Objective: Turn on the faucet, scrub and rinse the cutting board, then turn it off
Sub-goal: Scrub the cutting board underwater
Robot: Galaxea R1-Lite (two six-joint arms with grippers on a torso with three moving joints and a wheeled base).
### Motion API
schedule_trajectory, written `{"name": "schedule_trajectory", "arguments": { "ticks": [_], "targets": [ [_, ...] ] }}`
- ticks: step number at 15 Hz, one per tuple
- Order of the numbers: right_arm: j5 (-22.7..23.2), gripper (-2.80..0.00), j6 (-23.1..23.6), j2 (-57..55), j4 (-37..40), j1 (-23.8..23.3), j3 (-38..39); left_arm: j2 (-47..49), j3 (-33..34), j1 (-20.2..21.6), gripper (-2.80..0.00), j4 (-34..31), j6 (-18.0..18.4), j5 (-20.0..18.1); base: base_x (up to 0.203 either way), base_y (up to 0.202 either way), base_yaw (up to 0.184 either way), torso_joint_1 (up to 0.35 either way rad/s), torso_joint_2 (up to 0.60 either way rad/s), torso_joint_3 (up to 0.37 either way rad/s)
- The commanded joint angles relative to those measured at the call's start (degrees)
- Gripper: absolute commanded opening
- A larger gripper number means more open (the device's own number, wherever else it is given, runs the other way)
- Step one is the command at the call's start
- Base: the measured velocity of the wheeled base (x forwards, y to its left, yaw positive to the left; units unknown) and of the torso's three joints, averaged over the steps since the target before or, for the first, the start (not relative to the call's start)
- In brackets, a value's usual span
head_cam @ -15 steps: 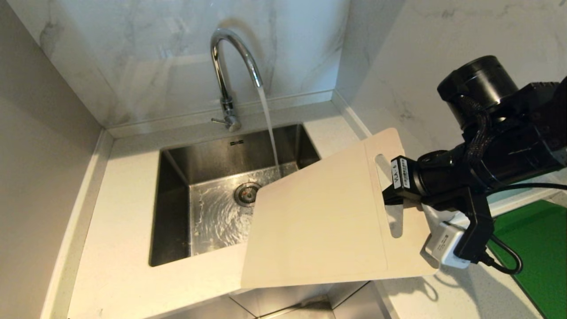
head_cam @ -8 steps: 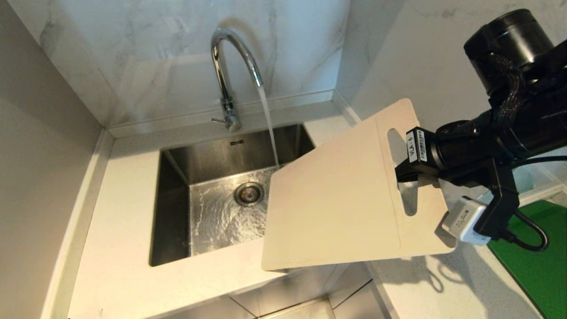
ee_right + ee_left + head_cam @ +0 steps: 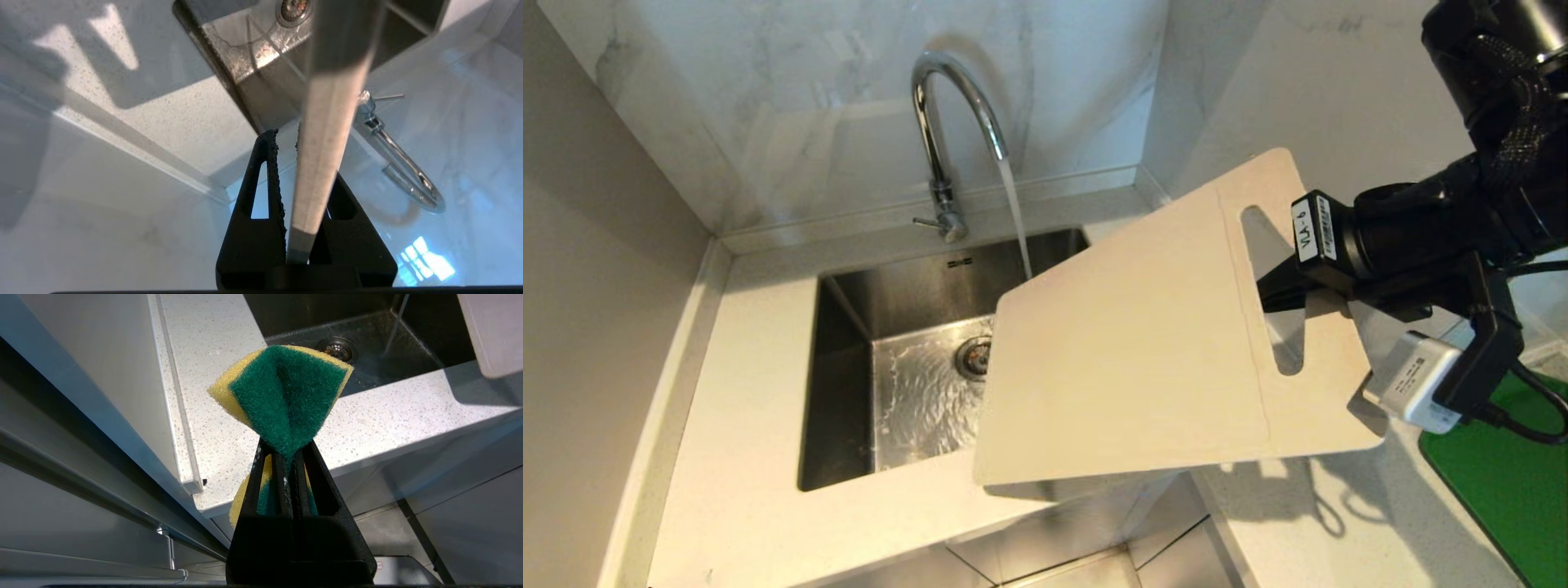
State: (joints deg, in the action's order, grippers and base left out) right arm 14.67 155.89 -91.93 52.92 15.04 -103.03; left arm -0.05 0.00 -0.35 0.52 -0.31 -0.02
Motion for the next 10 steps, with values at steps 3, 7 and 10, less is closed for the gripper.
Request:
{"name": "schedule_trajectory", "arguments": {
  "ticks": [3, 7, 10],
  "targets": [
    [1.1, -2.80, 1.0, 1.4, 0.0, 0.0, 3.5, 0.0, 0.1, 0.0, -2.80, 0.0, 0.0, 0.0, 0.000, 0.000, 0.000, 0.000, 0.00, 0.000],
    [1.7, -2.80, 0.7, 2.0, 0.0, 0.0, 2.9, 0.0, 0.1, 0.0, -2.80, 0.0, 0.0, 0.0, 0.000, 0.000, 0.000, 0.000, 0.00, 0.000],
    [1.6, -2.80, 0.6, 2.4, 0.0, 0.0, 3.1, 0.0, 0.1, 0.0, -2.80, 0.0, 0.0, 0.0, 0.000, 0.000, 0.000, 0.000, 0.00, 0.000]
  ]
}}
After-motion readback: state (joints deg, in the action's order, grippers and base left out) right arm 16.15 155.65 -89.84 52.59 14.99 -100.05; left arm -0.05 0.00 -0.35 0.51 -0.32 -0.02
